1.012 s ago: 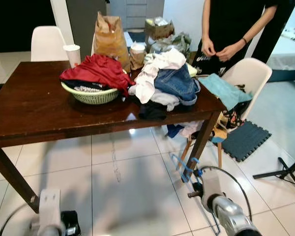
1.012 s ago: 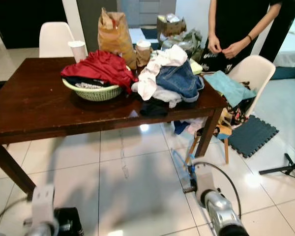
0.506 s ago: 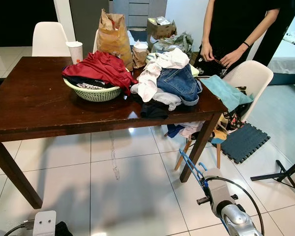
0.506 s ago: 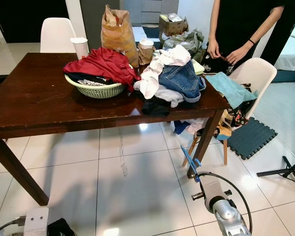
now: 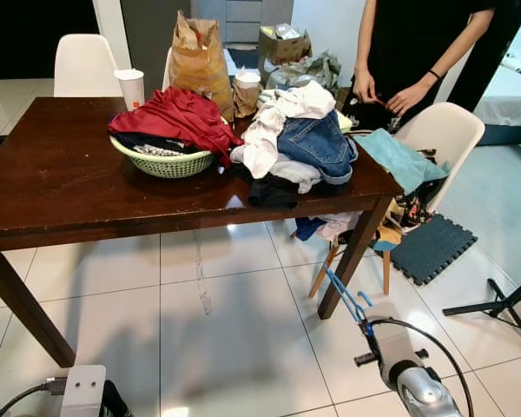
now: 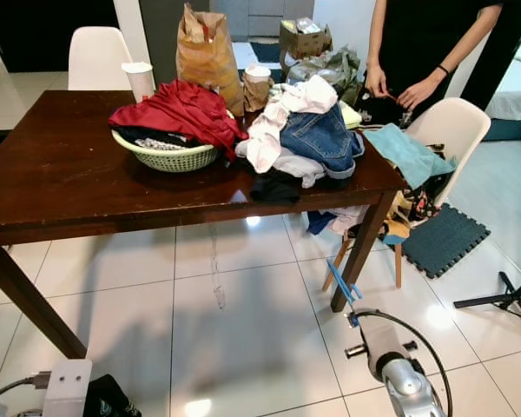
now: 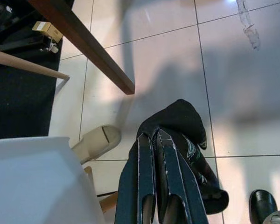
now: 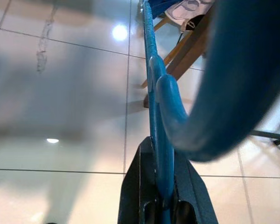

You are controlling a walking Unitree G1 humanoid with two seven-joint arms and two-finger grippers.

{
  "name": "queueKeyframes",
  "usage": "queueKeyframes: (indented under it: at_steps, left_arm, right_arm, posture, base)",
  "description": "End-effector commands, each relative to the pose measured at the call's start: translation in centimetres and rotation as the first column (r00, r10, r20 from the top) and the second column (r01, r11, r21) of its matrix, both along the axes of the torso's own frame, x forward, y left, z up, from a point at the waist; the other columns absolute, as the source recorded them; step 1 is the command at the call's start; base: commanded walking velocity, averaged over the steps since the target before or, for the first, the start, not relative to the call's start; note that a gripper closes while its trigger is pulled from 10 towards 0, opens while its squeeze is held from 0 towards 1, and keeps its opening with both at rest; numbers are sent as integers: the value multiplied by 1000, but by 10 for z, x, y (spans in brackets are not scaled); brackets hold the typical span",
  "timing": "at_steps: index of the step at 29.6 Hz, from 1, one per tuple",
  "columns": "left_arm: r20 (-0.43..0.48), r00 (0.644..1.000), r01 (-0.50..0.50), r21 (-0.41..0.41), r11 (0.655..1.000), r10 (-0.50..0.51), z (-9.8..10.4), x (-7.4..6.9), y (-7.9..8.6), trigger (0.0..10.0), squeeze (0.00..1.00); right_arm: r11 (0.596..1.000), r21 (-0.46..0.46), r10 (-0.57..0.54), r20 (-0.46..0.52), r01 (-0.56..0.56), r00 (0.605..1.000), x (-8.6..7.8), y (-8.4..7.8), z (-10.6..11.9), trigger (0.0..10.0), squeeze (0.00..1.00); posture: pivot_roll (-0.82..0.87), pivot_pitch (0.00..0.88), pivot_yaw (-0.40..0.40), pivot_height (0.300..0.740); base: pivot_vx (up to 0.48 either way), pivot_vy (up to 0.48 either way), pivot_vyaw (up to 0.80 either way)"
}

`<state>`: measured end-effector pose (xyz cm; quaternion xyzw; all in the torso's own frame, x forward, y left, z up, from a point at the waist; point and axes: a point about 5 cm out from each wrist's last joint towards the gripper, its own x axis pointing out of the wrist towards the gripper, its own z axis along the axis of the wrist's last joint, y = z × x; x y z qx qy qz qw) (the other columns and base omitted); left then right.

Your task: Hang hanger

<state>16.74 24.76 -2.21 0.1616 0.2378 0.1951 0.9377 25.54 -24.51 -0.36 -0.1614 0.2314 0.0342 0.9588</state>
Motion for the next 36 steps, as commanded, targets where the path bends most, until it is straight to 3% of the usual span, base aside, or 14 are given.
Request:
queueKeyframes:
  at_steps: [1, 7, 17, 32, 33, 36]
  left_arm:
    - [6, 1000, 7, 6, 1000, -7, 2, 0, -4, 10000, 0]
    - [79, 996, 49, -2, 999, -48, 18, 12, -4, 10000, 0]
    - [62, 996, 63, 13, 998, -64, 21, 20, -9, 10000, 0]
    - [16, 1000, 10, -2, 1000, -10, 18, 7, -10, 10000, 0]
    - [9, 1000, 11, 19, 1000, -11, 18, 7, -11, 10000, 0]
    - [8, 1000, 20, 37, 999, -20, 18, 8, -11, 10000, 0]
  right_arm:
    - [1000, 22, -22, -12, 22, 1000, -6, -5, -4, 10000, 0]
    - [985, 155, -70, -42, 76, 997, -11, -11, -8, 10000, 0]
    - [975, 174, -133, -45, 139, 990, -12, -19, -8, 10000, 0]
    - [979, 137, -153, -8, 153, 988, -6, -17, 0, 10000, 0]
    - [990, 58, -126, -5, 126, 992, -7, -20, 0, 10000, 0]
    - [992, 26, -120, -6, 120, 993, -8, -23, 0, 10000, 0]
  posture:
    - [-17, 79, -53, 736]
    - [-38, 77, -38, 736]
    - [-42, 67, -31, 736]
    - [-41, 59, -29, 736]
    - [-36, 56, -37, 736]
    - [-30, 56, -39, 736]
  base:
    - [0, 0, 0]
    - [0, 0, -267]
    - [0, 0, -800]
    - [0, 0, -800]
    - [0, 0, -788]
    - [0, 0, -788]
